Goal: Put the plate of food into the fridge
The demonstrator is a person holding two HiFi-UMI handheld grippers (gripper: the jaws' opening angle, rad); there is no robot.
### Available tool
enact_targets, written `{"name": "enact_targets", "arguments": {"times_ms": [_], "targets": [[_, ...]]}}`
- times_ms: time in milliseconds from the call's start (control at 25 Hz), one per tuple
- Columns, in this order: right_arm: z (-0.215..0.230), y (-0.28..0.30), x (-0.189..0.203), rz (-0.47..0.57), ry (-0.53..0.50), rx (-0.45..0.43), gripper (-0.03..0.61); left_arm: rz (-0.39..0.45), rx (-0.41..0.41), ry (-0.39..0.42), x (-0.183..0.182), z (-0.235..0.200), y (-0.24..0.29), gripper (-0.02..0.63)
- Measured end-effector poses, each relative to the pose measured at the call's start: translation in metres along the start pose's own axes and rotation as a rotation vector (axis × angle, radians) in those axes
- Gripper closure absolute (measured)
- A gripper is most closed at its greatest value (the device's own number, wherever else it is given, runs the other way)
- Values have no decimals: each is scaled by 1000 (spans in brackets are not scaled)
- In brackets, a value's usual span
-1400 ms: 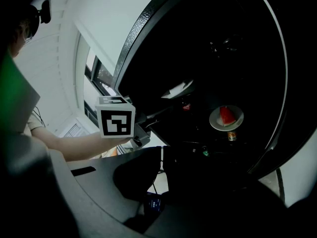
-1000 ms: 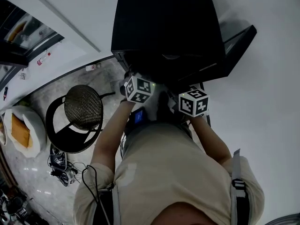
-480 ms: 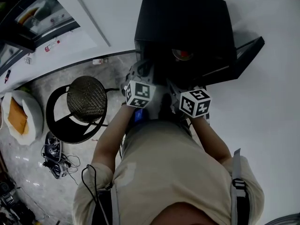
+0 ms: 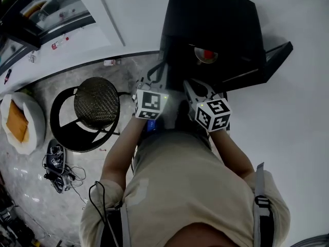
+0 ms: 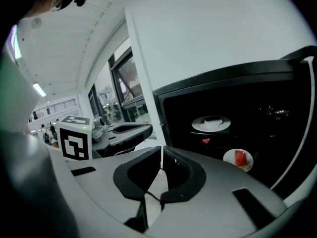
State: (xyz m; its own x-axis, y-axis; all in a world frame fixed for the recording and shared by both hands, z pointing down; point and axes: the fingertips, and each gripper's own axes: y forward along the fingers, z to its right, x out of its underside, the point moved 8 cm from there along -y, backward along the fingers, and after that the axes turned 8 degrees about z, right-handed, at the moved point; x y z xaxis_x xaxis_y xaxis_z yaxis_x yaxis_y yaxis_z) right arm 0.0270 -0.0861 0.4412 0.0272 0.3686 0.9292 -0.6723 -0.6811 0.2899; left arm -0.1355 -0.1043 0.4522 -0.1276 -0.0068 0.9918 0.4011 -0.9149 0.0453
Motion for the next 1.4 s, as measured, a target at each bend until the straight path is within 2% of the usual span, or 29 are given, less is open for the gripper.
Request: {"name": "enact_targets", "arguments": {"times_ms": [280,480,640,880,1000,1200,1400], "targets": [[-14,-13,-12,74,-104,53,551,52,1,-38,-15,4,-18,604],[-17,-22,-14,97,-109,39,551,84,-5,-43,-25,8,-31,604],[-16,-32,-15,101,-71,-3,551,54,20,-39,-29,18,-37,604],[-10,-58,-13,89,-86,-28,551,18,120,-89,-38,49,-38,604],[-1,-80,-11,96,-97,1,551,9,123,-89,-43,70,-41,604],[20,-114,-11,151,-99,61,551,52,99,-89,-53,98,-46,604],[31,-146,-10,174,-103,67,551,89,128,-91,-63,126,-55,604]]}}
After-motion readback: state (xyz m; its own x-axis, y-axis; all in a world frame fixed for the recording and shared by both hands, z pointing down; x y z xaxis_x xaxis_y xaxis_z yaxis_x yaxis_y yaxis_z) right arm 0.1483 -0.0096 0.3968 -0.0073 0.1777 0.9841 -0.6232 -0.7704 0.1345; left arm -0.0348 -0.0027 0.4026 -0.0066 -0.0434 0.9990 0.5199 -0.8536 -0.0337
